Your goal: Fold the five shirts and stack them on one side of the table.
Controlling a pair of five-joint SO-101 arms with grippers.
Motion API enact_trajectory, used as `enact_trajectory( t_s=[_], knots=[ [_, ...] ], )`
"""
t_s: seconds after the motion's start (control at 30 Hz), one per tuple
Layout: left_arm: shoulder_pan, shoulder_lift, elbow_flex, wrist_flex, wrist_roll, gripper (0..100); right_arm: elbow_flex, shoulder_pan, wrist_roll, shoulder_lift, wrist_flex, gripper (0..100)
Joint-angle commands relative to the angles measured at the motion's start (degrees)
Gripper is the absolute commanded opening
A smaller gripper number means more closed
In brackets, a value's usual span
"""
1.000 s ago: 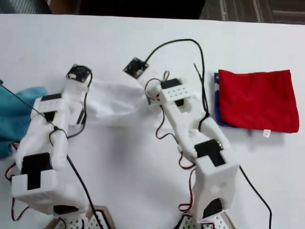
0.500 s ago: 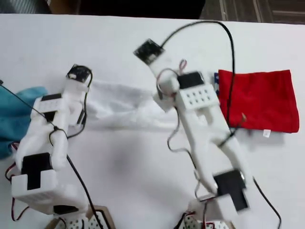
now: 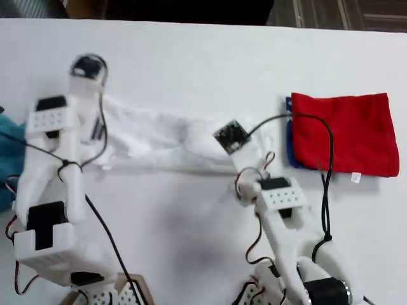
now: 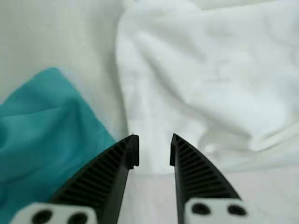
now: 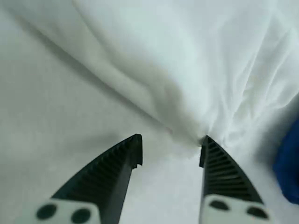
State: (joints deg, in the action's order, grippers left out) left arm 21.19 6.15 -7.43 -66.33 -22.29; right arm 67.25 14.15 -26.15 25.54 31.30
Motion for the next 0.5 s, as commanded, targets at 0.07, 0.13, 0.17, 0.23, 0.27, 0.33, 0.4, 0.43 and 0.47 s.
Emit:
enact_trajectory(
  t_s=[0.07,0.13,0.17,0.23,0.27,0.33,0.4,0.43,0.47],
  knots=[
    [3.8,-1.1,9.3,-3.8,0.4,25,0.8,-0.3,1.4,1.6,-4.4,21.1],
    [3.9,0.1,9.3,-2.8,0.6,27,0.8,-0.2,1.4,1.6,-4.4,21.1],
    [3.9,1.5,9.7,-2.6,1.5,27,0.8,-0.2,1.4,1.6,-4.4,21.1],
    [4.0,5.3,11.2,-2.4,3.2,27,0.8,-0.2,1.4,1.6,-4.5,21.1],
    [4.0,7.7,12.4,-2.5,3.9,27,0.8,-0.2,1.4,1.6,-4.5,21.1],
    [4.0,13.3,16.3,-4.0,5.5,27,0.8,-0.2,1.4,1.6,-4.5,21.1],
    [3.8,18.9,22.4,-7.2,6.3,27,0.7,-0.1,1.4,1.6,-4.5,21.1],
    [3.7,21.5,25.9,-8.8,6.5,27,0.7,0.3,1.4,1.6,-4.5,21.1],
    [3.7,24.1,29.7,-10.5,6.6,27,0.7,0.9,1.4,1.6,-4.5,21.1]
  ],
)
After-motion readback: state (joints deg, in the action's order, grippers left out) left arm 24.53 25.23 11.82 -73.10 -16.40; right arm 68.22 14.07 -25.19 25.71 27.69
